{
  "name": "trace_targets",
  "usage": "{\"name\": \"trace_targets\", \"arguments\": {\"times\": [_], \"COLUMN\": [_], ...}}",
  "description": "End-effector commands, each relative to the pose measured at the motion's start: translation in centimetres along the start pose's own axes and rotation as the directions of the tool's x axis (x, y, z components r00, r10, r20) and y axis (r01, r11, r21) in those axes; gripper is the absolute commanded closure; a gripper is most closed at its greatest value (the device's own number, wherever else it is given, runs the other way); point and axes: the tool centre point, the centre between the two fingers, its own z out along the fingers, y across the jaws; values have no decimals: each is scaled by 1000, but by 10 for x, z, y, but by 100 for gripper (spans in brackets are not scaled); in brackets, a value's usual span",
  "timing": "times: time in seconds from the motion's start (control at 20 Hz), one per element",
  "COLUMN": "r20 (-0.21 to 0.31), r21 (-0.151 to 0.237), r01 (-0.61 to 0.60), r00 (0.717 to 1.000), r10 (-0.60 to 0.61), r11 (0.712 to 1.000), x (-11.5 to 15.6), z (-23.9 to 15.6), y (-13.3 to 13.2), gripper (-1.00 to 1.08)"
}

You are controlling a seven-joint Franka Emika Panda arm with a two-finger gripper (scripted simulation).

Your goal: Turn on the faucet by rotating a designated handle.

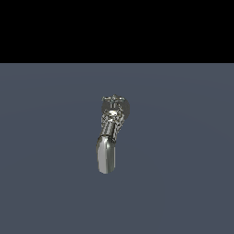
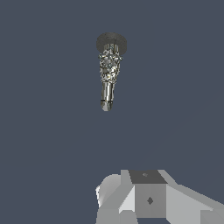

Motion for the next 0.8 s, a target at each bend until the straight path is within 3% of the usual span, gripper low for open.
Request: {"name": "trace_targets", "arguments": {"times": [0.0,0.05,0.1,0.15,0.2,0.25,0.3,0.4,0.45,0.5,0.55,0.6,0.65,0.7,0.75], "r20": [69,130,159,145,184,190,210,214,231,227,203,219,192,200,209], "r21": [17,-9,-45,-74,-87,-64,-92,-63,-30,-31,-42,-30,-54,-66,-47], "r01": [-26,14,-43,-50,-37,-90,-38,-187,-186,-240,-227,-197,-183,-246,-266], "r00": [997,991,986,988,982,977,976,957,955,944,951,955,963,946,940], "r10": [25,-12,50,60,53,100,56,196,187,241,231,199,190,254,270], "r11": [1000,1000,998,996,996,994,995,980,982,970,973,980,982,967,963], "x": [2,-1,1,13,15,23,24,33,38,47,63,66,80,84,89], "z": [33,54,72,76,105,117,137,148,167,177,179,197,201,217,231], "y": [0,-3,6,12,1,12,-14,30,2,21,11,-9,-22,-4,-12], "gripper": [45,22,25,21,16,14,9,4,8,0,16,12,2,-11,-21]}}
